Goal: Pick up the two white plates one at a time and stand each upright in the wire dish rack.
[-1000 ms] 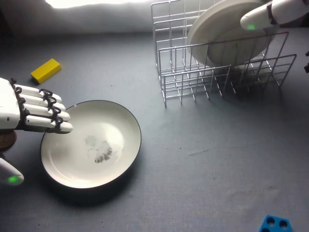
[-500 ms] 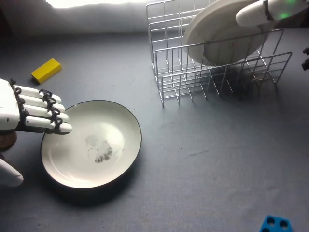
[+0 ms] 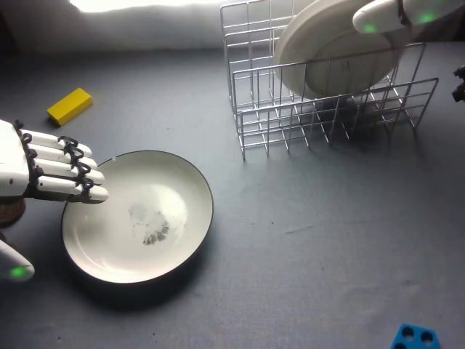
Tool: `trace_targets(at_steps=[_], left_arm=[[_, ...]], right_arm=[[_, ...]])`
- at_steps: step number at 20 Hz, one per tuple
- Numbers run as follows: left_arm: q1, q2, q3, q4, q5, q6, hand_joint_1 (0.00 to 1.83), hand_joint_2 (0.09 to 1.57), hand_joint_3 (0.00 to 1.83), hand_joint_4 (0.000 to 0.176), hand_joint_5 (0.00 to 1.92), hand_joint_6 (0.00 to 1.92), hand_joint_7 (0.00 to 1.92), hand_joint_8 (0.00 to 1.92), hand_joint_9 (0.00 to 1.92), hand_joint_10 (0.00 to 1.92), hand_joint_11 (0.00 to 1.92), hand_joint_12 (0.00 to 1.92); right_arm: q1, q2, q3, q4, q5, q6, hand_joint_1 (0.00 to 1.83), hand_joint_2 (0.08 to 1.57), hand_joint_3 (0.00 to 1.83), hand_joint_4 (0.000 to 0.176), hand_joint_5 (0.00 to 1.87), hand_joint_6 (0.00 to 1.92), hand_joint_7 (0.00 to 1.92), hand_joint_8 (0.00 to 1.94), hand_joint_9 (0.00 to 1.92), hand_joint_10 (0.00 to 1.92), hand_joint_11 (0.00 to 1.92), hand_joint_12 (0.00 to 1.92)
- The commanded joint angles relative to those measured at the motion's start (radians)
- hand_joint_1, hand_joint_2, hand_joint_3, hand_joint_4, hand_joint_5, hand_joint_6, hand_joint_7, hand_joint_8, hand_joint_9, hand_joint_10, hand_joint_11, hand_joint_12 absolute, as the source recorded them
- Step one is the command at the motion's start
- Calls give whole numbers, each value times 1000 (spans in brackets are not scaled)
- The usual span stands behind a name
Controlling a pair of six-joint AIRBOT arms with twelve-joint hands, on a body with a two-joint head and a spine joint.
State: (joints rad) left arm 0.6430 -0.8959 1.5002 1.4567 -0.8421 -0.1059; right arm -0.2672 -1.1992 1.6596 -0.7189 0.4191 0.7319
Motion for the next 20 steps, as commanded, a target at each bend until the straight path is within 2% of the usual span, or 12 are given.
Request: trace_targets(at_steps=[1,7,16,18,20], left_arm=[[-2,1,8,-53,-24,-4,0,1082,0,0,24,9,29,9,21,8,0,0],[6,-3,13,-53,-23,-6,0,1088,1,0,51,14,53,12,41,13,18,8],[11,-5,15,-53,-23,-9,0,1082,0,0,33,6,42,5,30,6,4,4],[14,-5,15,-53,-23,-11,0,1084,0,0,18,0,31,0,13,0,0,0],[17,-6,15,-53,-23,-16,0,1090,2,0,22,2,37,2,22,4,5,2]], right_arm=[[23,9,1,44,75,9,1156,1012,0,0,725,0,739,0,737,0,273,1119],[43,14,1,44,76,5,1135,1002,0,0,689,0,713,0,699,0,242,1109],[88,15,1,45,102,-56,1110,978,0,0,607,0,639,0,604,0,138,1149],[97,17,1,45,116,-76,1108,980,0,0,584,0,621,0,589,0,123,1143],[111,20,-4,45,162,-136,1098,974,0,0,535,0,579,0,553,0,66,1172]])
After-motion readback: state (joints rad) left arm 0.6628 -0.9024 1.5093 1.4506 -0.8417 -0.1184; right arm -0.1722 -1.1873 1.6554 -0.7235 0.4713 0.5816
